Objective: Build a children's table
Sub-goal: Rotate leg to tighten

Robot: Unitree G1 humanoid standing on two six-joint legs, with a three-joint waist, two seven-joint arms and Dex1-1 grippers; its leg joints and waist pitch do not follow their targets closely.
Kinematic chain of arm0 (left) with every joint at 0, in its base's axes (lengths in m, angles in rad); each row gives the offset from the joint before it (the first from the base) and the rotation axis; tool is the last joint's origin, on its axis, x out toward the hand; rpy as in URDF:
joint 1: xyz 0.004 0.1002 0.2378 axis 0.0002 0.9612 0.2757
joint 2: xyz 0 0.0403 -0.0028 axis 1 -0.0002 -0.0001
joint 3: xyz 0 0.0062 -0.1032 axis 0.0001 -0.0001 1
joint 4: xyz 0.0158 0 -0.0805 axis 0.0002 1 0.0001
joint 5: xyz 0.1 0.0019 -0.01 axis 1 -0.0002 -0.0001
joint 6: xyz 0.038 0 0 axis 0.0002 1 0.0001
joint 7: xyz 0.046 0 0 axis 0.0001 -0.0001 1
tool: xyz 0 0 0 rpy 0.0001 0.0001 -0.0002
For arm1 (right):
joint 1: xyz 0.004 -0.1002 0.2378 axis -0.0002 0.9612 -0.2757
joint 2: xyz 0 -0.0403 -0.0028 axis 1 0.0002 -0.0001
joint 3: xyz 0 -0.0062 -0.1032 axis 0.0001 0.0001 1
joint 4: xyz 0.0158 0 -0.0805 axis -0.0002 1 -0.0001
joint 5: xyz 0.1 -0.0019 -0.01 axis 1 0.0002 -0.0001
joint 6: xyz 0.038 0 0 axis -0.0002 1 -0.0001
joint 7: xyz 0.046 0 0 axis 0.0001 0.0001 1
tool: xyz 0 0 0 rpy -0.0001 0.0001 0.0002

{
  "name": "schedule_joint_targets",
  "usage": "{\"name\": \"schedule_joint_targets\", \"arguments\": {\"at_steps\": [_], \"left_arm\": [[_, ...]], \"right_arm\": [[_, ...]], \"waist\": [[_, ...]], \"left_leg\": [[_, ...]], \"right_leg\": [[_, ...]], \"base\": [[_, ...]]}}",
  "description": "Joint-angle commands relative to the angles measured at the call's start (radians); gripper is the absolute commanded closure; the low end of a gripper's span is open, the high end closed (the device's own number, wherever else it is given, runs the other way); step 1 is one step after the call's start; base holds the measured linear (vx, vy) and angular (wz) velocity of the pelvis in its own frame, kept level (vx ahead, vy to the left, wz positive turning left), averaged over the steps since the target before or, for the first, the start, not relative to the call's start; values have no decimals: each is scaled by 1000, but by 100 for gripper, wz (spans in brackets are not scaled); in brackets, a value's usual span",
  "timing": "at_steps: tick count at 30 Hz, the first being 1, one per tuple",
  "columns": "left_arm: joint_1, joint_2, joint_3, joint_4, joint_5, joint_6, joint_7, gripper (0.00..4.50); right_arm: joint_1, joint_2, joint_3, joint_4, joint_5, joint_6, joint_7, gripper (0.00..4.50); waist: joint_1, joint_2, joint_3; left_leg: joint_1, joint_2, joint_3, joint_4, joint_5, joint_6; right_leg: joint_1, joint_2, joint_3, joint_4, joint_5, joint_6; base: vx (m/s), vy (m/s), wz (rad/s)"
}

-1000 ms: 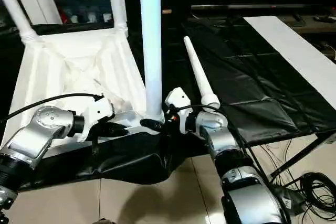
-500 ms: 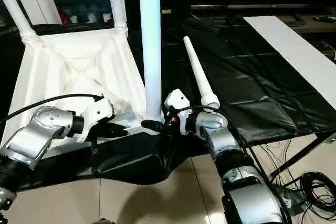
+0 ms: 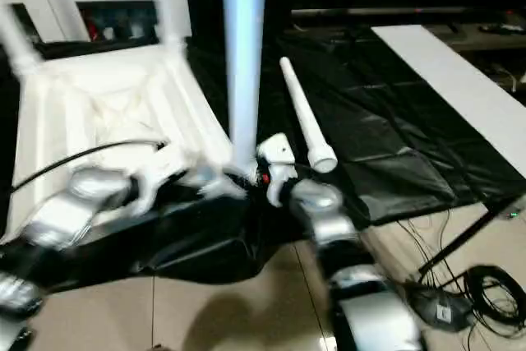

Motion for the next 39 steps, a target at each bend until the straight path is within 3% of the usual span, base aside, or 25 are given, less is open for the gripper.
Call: {"name": "schedule_joint_targets", "arguments": {"at_steps": [1, 2, 4, 7, 12, 15, 17, 18, 21, 23, 27, 29, 30, 31, 33, 35, 36, 39], "left_arm": [[10, -1, -20, 16, 13, 5, 10, 450], [-33, -56, -3, 76, 20, 5, 96, 450], [-74, -110, 15, 130, 22, 1, 170, 450], [-112, -165, 11, 183, 30, -23, 189, 450], [-122, -173, -6, 207, 42, -53, 175, 450], [-119, -169, -10, 217, 45, -70, 171, 450], [-118, -169, -9, 221, 45, -74, 170, 450], [-118, -168, -7, 232, 46, -87, 165, 450], [-123, -172, -2, 248, 49, -113, 164, 450], [-129, -179, 7, 264, 48, -143, 177, 450], [-146, -208, 30, 311, 41, -247, 220, 450], [-150, -216, 34, 326, 41, -272, 232, 450], [-172, -232, 49, 373, 61, -320, 332, 450], [-183, -239, 63, 389, 59, -329, 364, 450], [-202, -253, 103, 394, 30, -311, 393, 406], [-209, -256, 121, 391, 17, -301, 402, 390], [-221, -252, 131, 385, 25, -313, 435, 380], [-231, -228, 148, 350, 43, -322, 484, 351]], "right_arm": [[-4, -7, -42, 30, 37, 43, -76, 180], [-3, 38, -62, 51, 42, 49, -199, 180], [-10, 81, -85, 79, 53, 51, -317, 180], [-38, 131, -109, 117, 52, 36, -428, 180], [-46, 137, -94, 113, 16, 25, -444, 180], [-40, 134, -105, 106, 26, 14, -424, 180], [-39, 135, -115, 103, 41, 10, -405, 124], [-31, 136, -132, 73, 72, -17, -350, 110], [-25, 126, -125, 41, 66, -20, -347, 89], [-5, 103, -101, -21, 36, -7, -362, 68], [89, 69, -77, -239, 32, 43, -335, 68], [109, 63, -76, -280, 31, 52, -327, 68], [163, 50, -68, -382, 29, 73, -318, 68], [183, 47, -63, -418, 28, 83, -315, 68], [218, 42, -48, -482, 24, 111, -313, 65], [230, 40, -41, -501, 21, 123, -314, 65], [247, 36, -28, -526, 18, 148, -313, 65], [274, 27, -8, -563, 13, 193, -297, 65]], "waist": [[1, 9, -53], [-2, 11, -54], [4, 12, -57], [7, 13, -61], [7, 12, -65], [7, 13, -64], [7, 15, -64], [7, 14, -63], [10, 13, -64], [10, 13, -65], [19, 11, -66], [24, 11, -67], [29, 16, -67], [28, 13, -68], [29, 16, -69], [28, 15, -70], [25, 16, -71], [23, 19, -73]], "left_leg": [[6, 6, 3, -69, -252, -13], [6, 4, 8, -66, -244, -7], [11, 5, 5, -68, -243, -17], [7, 3, 5, -67, -236, -24], [1, 3, 5, -65, -206, -9], [1, 3, 6, -64, -209, -3], [2, 3, 6, -65, -217, -2], [1, 4, 6, -65, -227, 2], [2, 5, 6, -65, -217, 10], [1, 5, 6, -64, -198, 8], [1, 3, 7, -62, -174, 19], [-3, 1, 6, -61, -161, 23], [-1, 1, 6, -60, -166, 23], [-4, -1, 5, -60, -168, 24], [-4, -2, 5, -59, -168, 21], [-9, -2, 2, -60, -160, 20], [-9, 0, 2, -58, -146, 25], [-10, 0, 0, -56, -127, 32]], "right_leg": [[48, -60, 45, -81, -264, -186], [41, -56, 47, -83, -250, -184], [42, -57, 46, -83, -246, -183], [43, -56, 44, -79, -220, -173], [49, -54, 43, -71, -116, -186], [50, -55, 43, -70, -108, -192], [51, -55, 43, -71, -118, -192], [51, -55, 44, -73, -124, -191], [50, -55, 44, -73, -113, -196], [53, -55, 43, -70, -98, -204], [55, -54, 44, -73, -89, -184], [59, -53, 45, -73, -76, -167], [57, -53, 45, -75, -85, -157], [61, -53, 45, -75, -98, -148], [59, -54, 44, -79, -126, -143], [63, -56, 43, -77, -124, -148], [59, -55, 42, -74, -87, -171], [62, -53, 40, -67, -32, -177]], "base": [[0, 0, 0], [0, 0, 0], [0, 0, 0], [0, 0, 0], [0, 0, 0], [0, 0, 0], [0, 0, 0], [0, 0, 0], [0, 0, 0], [0, 0, 0], [0, 0, 0], [0, 0, 0], [0, 0, 0], [0, 0, 0], [0, 0, 0], [0, 0, 0], [0, 0, 0], [0, 0, 0]]}}
